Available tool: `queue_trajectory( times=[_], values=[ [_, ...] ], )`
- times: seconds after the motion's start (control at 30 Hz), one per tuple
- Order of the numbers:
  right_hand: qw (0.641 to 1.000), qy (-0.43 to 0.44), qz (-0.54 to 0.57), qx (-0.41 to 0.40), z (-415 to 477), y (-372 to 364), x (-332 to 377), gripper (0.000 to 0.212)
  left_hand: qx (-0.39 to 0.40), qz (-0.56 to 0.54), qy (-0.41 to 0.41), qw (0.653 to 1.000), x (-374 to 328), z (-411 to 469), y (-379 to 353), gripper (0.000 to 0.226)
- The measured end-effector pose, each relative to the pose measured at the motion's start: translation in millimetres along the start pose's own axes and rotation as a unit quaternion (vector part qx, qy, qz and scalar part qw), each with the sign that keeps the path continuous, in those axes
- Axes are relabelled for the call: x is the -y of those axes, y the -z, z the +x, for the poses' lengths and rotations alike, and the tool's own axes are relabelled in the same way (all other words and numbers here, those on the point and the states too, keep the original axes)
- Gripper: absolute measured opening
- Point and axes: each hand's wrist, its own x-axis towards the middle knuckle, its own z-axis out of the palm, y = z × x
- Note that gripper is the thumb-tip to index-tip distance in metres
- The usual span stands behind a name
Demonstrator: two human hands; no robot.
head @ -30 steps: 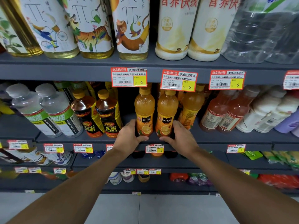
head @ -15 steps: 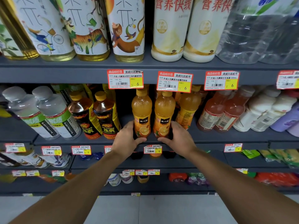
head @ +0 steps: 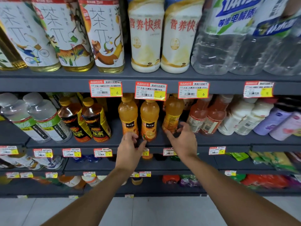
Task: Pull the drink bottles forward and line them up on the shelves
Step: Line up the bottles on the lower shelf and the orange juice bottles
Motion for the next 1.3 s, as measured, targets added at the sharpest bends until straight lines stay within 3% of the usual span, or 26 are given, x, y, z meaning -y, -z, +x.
queue_trajectory(
  times=[0.1,0.17,0.27,0.37,0.47,0.57,0.7,0.8,0.93,1.13,1.3],
  values=[
    [0.999,-0.022,-0.015,0.041,12,-7,0,0.070,-0.016,0.008,0.001,1.000,-1,6,-3,0.025],
    [0.998,-0.035,-0.026,0.051,16,-13,-1,0.065,-0.014,0.011,-0.013,1.000,-2,5,-6,0.025],
    [0.997,-0.054,-0.042,0.021,13,-17,-3,0.061,-0.011,0.011,-0.026,1.000,-6,3,-9,0.023],
    [0.995,-0.037,-0.095,-0.008,9,-18,-6,0.070,-0.020,0.005,-0.013,1.000,-12,3,-11,0.020],
    [0.999,-0.008,-0.009,0.046,11,-15,-11,0.080,-0.018,0.013,-0.001,1.000,-16,7,-13,0.016],
    [0.993,0.012,0.063,0.103,17,-13,-14,0.072,-0.016,0.019,-0.011,1.000,-17,9,-15,0.015],
    [0.997,-0.005,-0.032,0.067,17,-17,-11,0.078,-0.013,0.026,-0.017,0.999,-15,12,-17,0.015],
    [0.993,0.036,-0.082,0.072,12,-16,-17,0.078,-0.012,0.043,-0.016,0.999,-16,13,-17,0.012],
    [0.989,0.072,-0.047,0.119,15,-9,-32,0.066,-0.015,0.098,0.003,0.995,-18,12,-19,0.025],
    [0.983,0.081,-0.056,0.154,25,-4,-37,0.079,-0.015,0.156,0.010,0.988,-17,14,-18,0.030],
    [0.979,0.093,-0.080,0.163,28,-2,-38,0.075,-0.016,0.227,0.000,0.974,-16,15,-16,0.040]
  ],
)
